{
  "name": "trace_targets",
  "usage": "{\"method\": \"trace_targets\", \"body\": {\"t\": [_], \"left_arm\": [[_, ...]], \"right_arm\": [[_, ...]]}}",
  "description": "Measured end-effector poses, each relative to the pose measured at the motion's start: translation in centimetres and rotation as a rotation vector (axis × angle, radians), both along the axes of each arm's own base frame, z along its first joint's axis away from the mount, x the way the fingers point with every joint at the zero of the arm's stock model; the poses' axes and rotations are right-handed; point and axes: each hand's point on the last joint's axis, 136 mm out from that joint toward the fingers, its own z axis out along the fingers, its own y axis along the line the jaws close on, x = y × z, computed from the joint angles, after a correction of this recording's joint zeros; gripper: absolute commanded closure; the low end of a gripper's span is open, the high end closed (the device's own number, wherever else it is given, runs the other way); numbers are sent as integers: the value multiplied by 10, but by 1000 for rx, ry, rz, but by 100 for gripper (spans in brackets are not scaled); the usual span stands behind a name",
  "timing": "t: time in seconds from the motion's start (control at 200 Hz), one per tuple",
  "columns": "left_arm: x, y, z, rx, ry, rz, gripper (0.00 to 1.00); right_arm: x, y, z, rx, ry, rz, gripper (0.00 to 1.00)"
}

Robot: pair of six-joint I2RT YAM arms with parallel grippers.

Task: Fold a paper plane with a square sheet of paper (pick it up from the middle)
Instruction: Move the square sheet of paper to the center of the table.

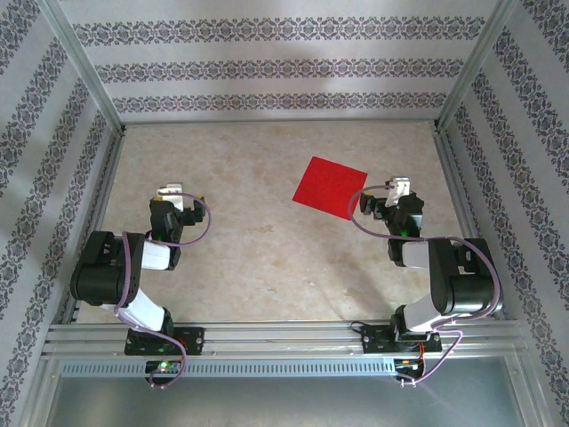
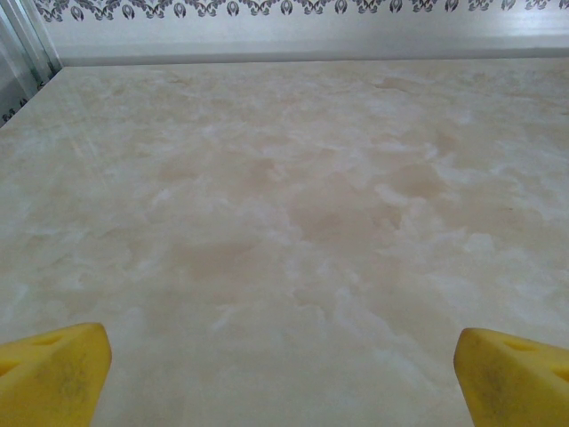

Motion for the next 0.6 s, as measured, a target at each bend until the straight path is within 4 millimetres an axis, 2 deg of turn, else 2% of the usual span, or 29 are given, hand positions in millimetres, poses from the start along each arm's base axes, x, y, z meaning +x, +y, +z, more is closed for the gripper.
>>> {"method": "trace_targets", "body": {"t": [0.43,0.49,0.6], "left_arm": [[-5,6,0,10,-4,31,1],[-9,8,5,13,-8,44,1],[-14,15,34,15,-56,88,1]], "right_arm": [[-4,-4,3,-17,26,-45,2],[-4,-6,15,-34,27,-76,2],[2,-3,64,1,-33,-121,2]]}}
